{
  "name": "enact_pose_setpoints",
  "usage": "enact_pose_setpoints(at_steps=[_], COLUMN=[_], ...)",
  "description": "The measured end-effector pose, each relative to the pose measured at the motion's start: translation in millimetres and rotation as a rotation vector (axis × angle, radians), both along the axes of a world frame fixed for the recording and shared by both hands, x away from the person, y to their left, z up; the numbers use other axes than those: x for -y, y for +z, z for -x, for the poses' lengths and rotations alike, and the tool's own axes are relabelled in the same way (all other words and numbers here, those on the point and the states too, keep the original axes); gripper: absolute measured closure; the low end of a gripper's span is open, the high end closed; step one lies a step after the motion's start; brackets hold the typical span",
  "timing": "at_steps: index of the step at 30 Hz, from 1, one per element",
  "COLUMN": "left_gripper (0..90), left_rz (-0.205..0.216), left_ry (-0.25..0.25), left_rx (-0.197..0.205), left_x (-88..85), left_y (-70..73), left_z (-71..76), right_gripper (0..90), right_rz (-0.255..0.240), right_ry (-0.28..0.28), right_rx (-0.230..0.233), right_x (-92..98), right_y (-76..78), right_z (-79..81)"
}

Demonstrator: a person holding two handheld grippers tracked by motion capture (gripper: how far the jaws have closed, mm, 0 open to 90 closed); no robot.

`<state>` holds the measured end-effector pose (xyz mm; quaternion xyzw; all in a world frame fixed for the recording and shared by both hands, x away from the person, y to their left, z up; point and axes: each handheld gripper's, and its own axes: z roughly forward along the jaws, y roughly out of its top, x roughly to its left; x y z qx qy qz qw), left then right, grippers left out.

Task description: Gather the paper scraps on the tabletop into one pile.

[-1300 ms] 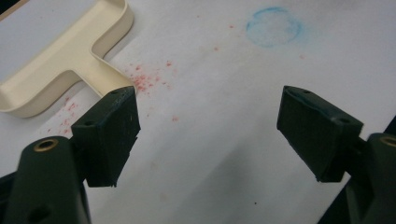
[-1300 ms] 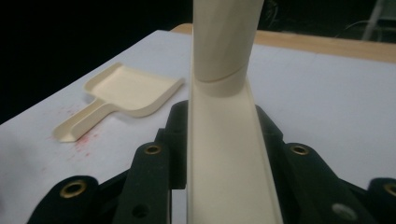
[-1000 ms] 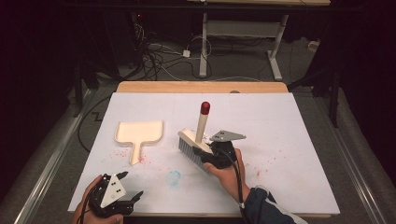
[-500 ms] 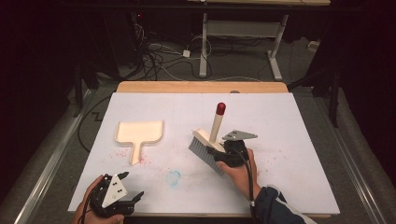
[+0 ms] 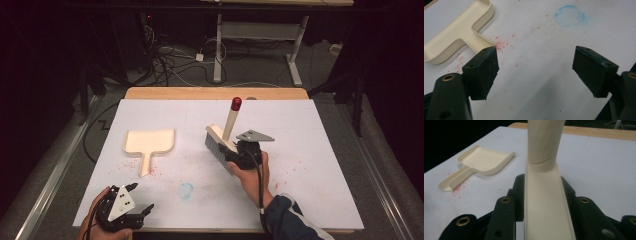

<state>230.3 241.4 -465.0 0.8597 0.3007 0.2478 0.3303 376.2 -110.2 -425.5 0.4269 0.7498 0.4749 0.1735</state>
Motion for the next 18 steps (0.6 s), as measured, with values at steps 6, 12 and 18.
enact_pose_setpoints(at_steps=[6, 12, 18], left_gripper=[20.2, 20.2, 20.2], left_rz=[0.001, 0.006, 0.002], left_ry=[-0.001, -0.001, -0.005], left_rx=[0.002, 0.001, -0.001], left_x=[-1.3, -2.6, -0.7], left_y=[0.5, 0.3, 0.3], left_z=[0.0, -0.5, -0.6], right_gripper=[67.5, 67.5, 67.4], right_rz=[-0.040, 0.004, -0.003], right_ry=[-0.021, -0.157, -0.257], right_rx=[-0.007, -0.017, -0.038], right_x=[-37.6, -42.4, -15.5], right_y=[-7.2, -28.2, -30.0], right_z=[-16.5, -34.8, -38.7])
